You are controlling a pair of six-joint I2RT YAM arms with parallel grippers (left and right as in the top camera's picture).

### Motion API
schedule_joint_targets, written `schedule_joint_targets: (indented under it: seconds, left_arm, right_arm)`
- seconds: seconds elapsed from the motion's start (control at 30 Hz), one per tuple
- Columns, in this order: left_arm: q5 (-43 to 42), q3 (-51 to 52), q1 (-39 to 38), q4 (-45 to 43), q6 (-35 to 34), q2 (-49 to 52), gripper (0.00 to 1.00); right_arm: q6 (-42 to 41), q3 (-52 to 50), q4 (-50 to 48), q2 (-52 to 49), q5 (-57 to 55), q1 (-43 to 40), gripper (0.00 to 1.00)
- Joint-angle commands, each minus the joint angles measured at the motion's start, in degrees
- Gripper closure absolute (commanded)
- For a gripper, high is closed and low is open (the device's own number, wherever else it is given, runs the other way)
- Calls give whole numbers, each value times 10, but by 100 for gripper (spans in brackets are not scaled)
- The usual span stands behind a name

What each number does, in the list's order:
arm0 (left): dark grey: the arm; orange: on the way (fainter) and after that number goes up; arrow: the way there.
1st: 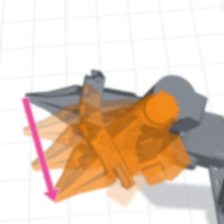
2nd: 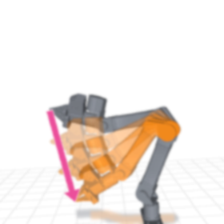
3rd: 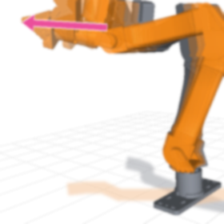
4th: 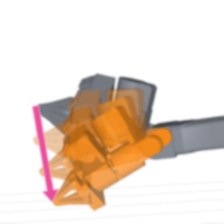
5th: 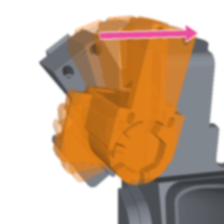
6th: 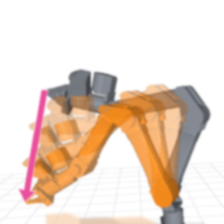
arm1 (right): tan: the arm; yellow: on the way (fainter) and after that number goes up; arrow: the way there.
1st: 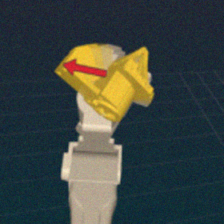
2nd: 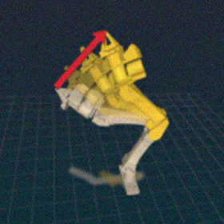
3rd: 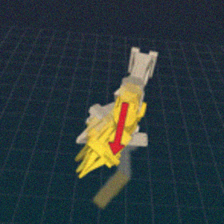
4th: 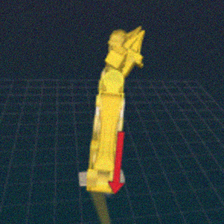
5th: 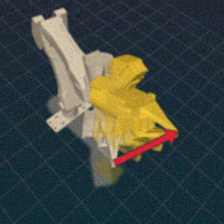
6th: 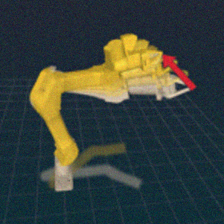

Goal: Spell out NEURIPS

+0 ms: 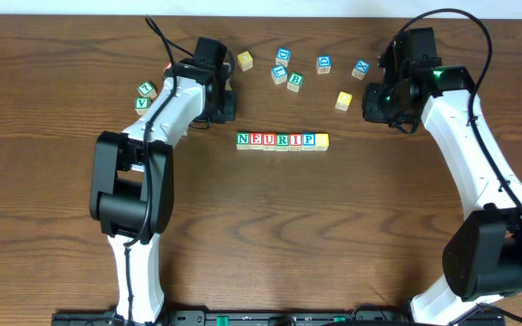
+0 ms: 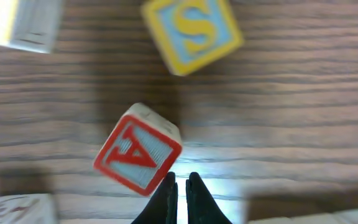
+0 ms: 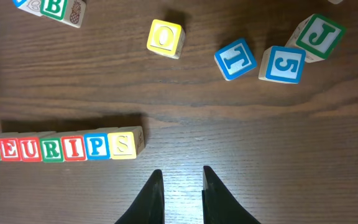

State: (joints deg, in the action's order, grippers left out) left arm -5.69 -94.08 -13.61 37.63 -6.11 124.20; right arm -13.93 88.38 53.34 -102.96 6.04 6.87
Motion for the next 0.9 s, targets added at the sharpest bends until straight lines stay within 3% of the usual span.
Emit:
schedule_joint_targets:
  seconds: [0.0, 0.27, 0.53, 0.57, 0.63, 0.67, 0.7, 0.73, 0.77, 0.87]
  left_arm:
    - [43, 8, 16, 4, 5, 3, 92]
    - [43, 2, 37, 26, 5, -45, 92]
    - [43, -9, 82, 71, 5, -227, 89]
    - [44, -9, 90, 76, 5, -254, 79]
    - [46, -9, 107, 88, 5, -304, 73]
    - [49, -9, 114, 94, 5, -326, 61]
    - [49, -9, 121, 101, 5, -345, 44]
    - [49, -9, 129, 109, 5, -368, 10]
    - [49, -9, 135, 114, 5, -388, 2]
    - [49, -9, 147, 134, 5, -436, 2]
  right_arm:
    - [7, 0, 2, 9, -6, 0, 84]
    - [7, 0, 0, 9, -6, 0, 84]
    - [15, 19, -2, 12, -6, -1, 68]
    - [21, 29, 6, 14, -6, -2, 66]
    - [29, 54, 25, 16, -10, -2, 60]
    - [29, 67, 37, 18, -16, -2, 58]
    - [29, 81, 50, 20, -23, -2, 56]
    - [29, 98, 66, 23, -31, -2, 54]
    - [29, 110, 78, 26, -37, -2, 52]
    - [29, 153, 123, 44, -61, -2, 43]
